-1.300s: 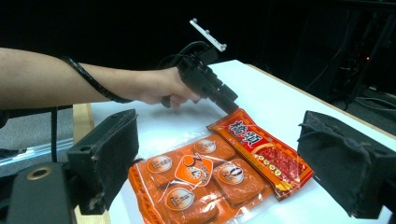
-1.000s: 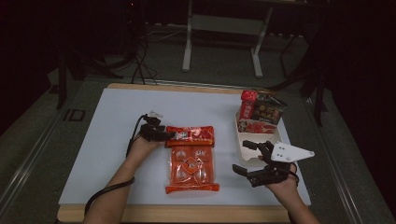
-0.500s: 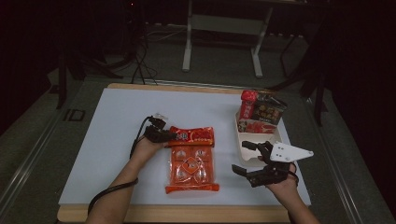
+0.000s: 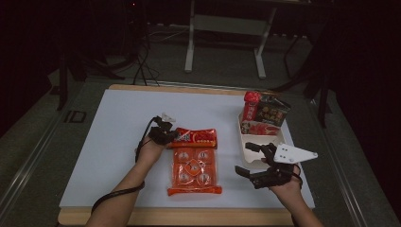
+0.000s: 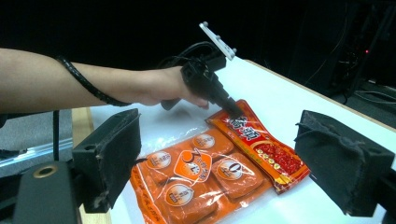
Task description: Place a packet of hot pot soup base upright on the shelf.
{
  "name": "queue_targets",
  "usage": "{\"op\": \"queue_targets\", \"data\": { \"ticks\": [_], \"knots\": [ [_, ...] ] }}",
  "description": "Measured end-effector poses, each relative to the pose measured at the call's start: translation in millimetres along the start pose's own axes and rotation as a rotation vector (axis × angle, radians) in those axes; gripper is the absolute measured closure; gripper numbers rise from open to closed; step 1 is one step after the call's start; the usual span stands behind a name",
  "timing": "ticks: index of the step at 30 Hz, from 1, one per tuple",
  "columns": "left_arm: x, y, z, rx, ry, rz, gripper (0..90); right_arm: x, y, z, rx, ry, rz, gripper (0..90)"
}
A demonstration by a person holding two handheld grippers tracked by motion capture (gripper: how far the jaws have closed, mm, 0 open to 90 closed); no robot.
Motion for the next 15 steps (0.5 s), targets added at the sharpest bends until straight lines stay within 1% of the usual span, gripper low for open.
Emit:
{"op": "queue_targets", "data": {
  "ticks": [2,3,4,5,7,8,9,10,12,14,15],
  "knots": [
    [-3.1,-1.4,-0.7,0.003,0.002,-0.009,90.0,-0.1,0.2,-0.9,0.003,0.006,0.001,14.3],
    [-8.1,-3.7,-2.5,0.005,0.008,-0.039,90.0,-0.3,0.4,-2.0,0.009,0.013,0.002,14.2],
    [-11.1,-4.8,-3.4,0.004,0.011,-0.048,90.0,-0.9,0.4,-2.0,0.010,0.001,-0.003,13.0],
    [-14.2,-6.2,-4.6,0.013,0.013,-0.058,90.0,-1.2,0.5,-2.1,0.008,-0.002,0.000,12.5],
    [-20.6,-9.2,-7.4,0.034,0.014,-0.083,90.0,-1.9,-0.2,-3.1,0.022,-0.006,-0.010,12.5],
    [-23.9,-10.7,-8.7,0.038,0.020,-0.096,90.0,-1.8,-0.2,-4.2,0.026,0.004,-0.007,12.5],
    [-27.2,-11.8,-9.1,0.045,0.019,-0.104,90.0,-2.0,0.0,-4.8,0.028,0.007,-0.008,12.4],
    [-30.0,-12.9,-9.7,0.051,0.015,-0.109,90.0,-2.1,0.2,-4.7,0.032,-0.002,-0.009,12.1],
    [-35.3,-14.8,-10.6,0.066,0.022,-0.121,90.0,-1.8,0.5,-5.5,0.038,0.004,-0.006,12.2],
    [-40.6,-16.6,-12.3,0.075,0.030,-0.137,90.0,-1.9,-0.1,-6.7,0.038,0.005,-0.019,12.2],
    [-43.7,-17.6,-13.5,0.092,0.036,-0.155,90.0,-2.2,-0.6,-7.5,0.036,0.010,-0.027,12.3]
  ]
}}
Point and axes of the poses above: each handheld gripper's, and its own axes: x roughly forward along the jaws, y roughly out of its underside, z roughly to its left, the point moved 6 cm from there along x, roughly forward along the jaws, and after that the axes turned 3 degrees about -y, right-handed, at the moved point
